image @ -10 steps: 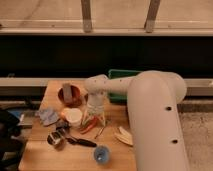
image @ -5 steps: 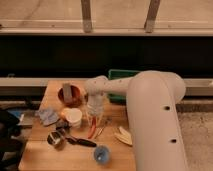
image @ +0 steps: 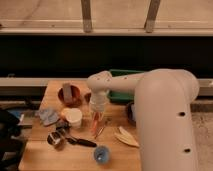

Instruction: Place pepper in metal cup

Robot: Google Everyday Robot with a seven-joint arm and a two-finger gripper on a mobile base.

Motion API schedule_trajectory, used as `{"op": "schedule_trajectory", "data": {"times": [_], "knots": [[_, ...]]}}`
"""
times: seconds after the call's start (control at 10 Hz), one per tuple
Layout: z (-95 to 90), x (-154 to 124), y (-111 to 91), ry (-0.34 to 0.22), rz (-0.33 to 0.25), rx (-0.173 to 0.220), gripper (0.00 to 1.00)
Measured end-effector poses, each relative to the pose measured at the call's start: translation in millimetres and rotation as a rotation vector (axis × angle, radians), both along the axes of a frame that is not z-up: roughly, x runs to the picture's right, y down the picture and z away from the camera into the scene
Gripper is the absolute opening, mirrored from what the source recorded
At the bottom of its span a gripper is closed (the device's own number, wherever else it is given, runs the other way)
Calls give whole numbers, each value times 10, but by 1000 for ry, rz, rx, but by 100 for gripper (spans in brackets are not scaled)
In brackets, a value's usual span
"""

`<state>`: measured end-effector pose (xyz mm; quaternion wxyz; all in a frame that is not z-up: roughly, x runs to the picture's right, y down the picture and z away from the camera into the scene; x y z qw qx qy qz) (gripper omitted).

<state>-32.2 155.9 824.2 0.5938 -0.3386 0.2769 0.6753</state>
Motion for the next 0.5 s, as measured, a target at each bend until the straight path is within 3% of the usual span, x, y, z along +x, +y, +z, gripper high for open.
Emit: {"op": "schedule_trajectory", "data": {"times": [0.2, 0.3, 0.5], "knots": [[-112, 202, -337, 24, 35, 78, 0], [-124, 256, -415, 30, 41, 98, 0], [-242, 154, -614, -2, 31, 155, 0]]}}
